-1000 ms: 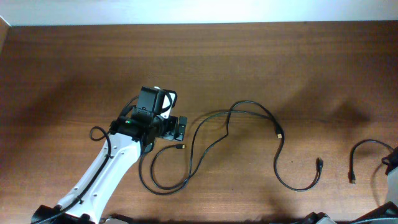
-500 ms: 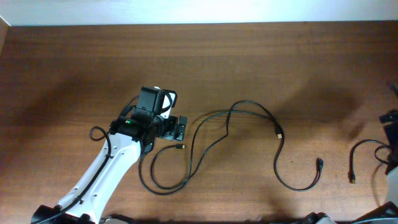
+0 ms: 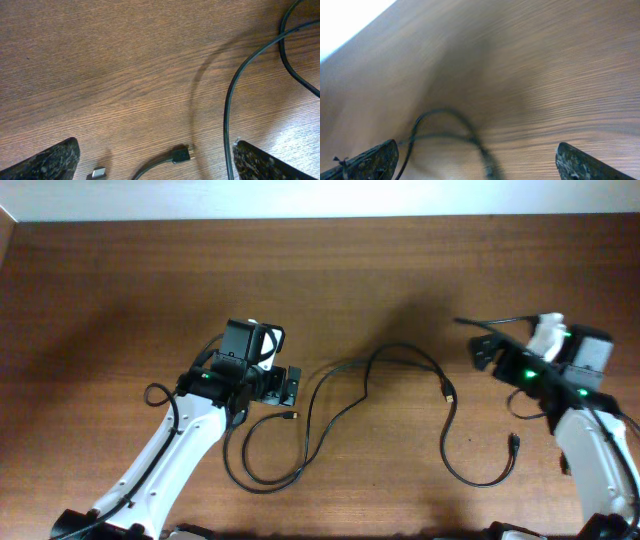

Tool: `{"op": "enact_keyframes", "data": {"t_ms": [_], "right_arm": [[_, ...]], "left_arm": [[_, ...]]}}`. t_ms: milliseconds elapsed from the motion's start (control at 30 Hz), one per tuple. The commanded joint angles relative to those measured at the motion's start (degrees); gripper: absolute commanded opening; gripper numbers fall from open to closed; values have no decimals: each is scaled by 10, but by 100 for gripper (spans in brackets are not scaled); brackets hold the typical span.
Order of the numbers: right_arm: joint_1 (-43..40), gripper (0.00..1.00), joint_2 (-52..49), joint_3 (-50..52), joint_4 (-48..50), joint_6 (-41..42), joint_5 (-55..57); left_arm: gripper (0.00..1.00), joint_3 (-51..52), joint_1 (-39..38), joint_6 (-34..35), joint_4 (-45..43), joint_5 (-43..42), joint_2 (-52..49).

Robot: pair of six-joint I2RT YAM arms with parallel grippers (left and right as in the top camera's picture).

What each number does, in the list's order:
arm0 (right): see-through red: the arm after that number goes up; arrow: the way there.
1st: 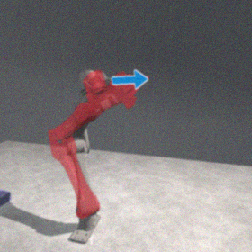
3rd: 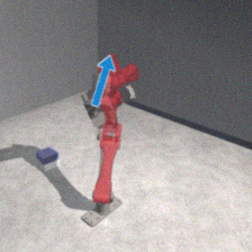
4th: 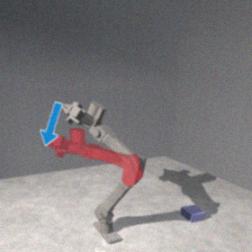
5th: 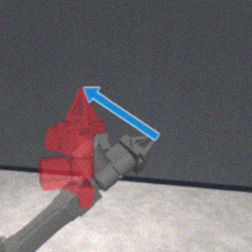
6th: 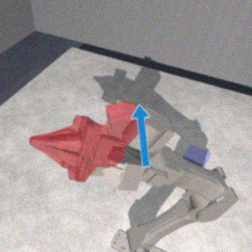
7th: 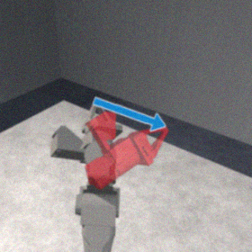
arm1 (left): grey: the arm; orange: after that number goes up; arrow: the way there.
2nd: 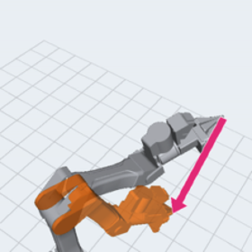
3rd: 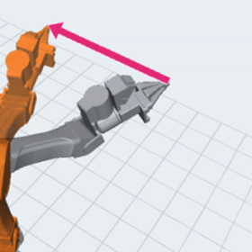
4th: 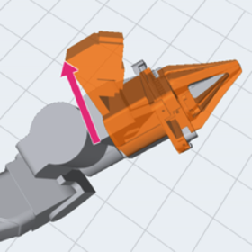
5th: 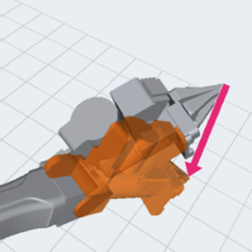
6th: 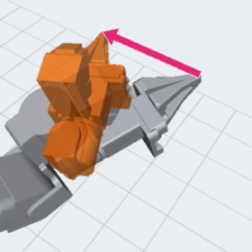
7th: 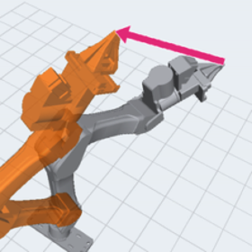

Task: Untangle cables
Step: 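Release the cable and move the right gripper back toward the center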

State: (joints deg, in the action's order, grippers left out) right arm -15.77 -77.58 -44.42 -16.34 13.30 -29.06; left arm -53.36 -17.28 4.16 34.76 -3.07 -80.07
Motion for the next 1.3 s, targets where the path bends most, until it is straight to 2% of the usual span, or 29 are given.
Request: {"op": "enact_keyframes", "data": {"t_ms": [0,133,300,500,767,867,1033,1133,1267], "right_arm": [[83,100,-3,-9,-16,-8,-9],[141,99,-12,-9,-50,54,26],[211,99,-42,-9,-55,53,26],[280,99,-92,-9,-25,-29,28],[285,99,-123,-9,-10,-30,32],[285,99,-123,-9,-15,12,2],[285,99,-123,-9,-19,139,-123],[285,99,-123,-9,-22,149,-188],[297,99,-123,-9,-21,167,-181]], "left_arm": [[99,-6,2,6,0,-6,-2],[99,-6,2,6,0,-6,-2],[99,-6,2,6,0,-6,-2],[99,-6,2,6,0,-6,-2],[99,-6,2,6,0,-6,-2],[99,-6,2,6,0,-6,-2],[99,-6,2,6,0,-6,-2],[99,-6,2,6,0,-6,-2],[99,-6,2,6,0,-6,-2]]}}
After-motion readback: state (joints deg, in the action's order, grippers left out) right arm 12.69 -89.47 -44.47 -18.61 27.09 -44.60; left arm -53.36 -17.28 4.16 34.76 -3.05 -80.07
